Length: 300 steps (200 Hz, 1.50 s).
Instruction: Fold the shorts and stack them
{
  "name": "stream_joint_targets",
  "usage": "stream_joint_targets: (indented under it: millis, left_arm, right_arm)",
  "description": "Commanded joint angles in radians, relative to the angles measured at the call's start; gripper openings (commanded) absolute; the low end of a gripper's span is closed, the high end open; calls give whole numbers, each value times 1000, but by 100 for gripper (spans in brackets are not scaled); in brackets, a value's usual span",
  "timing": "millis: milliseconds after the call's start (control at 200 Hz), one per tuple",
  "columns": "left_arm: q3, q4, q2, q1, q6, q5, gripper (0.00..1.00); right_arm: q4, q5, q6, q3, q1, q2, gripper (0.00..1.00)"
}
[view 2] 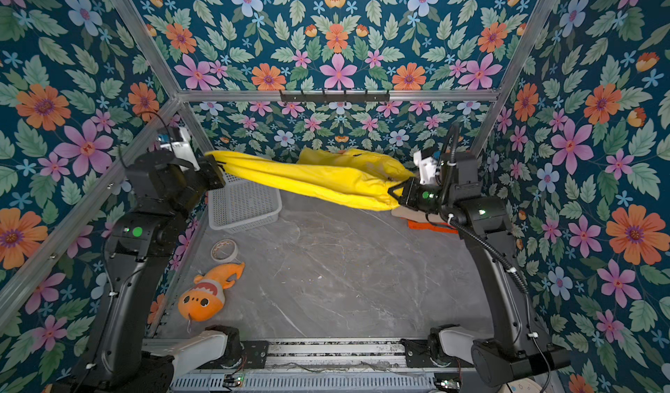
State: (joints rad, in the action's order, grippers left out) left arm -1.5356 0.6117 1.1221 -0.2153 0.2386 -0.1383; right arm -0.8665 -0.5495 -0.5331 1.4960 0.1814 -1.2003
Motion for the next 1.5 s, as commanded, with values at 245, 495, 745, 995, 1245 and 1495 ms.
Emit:
stream_joint_targets:
  millis: [245, 495, 745, 995, 1245, 1495]
  left_arm:
    - [510, 206, -166, 2, 208, 157, 0]
    - [658, 272, -174, 2, 282, 230, 0]
    - [411, 446, -138, 2, 201, 88, 0]
    - [88, 401, 91, 2, 19, -6, 0]
    - [-202, 259, 394, -4, -58, 89, 0]
    - [-422, 214, 656, -47, -96, 134, 0]
  right_arm:
    - [5, -79, -211, -799, 2, 266, 0]
    - [-64, -84, -271, -962, 51, 337, 0]
    - [-198, -107, -284, -885, 80, 375, 0]
    - [-257, -76, -293, -709, 66, 331, 0]
    - [-222, -126, -237, -591, -57, 164, 0]
    - [-137, -239, -256, -660, -110, 80, 0]
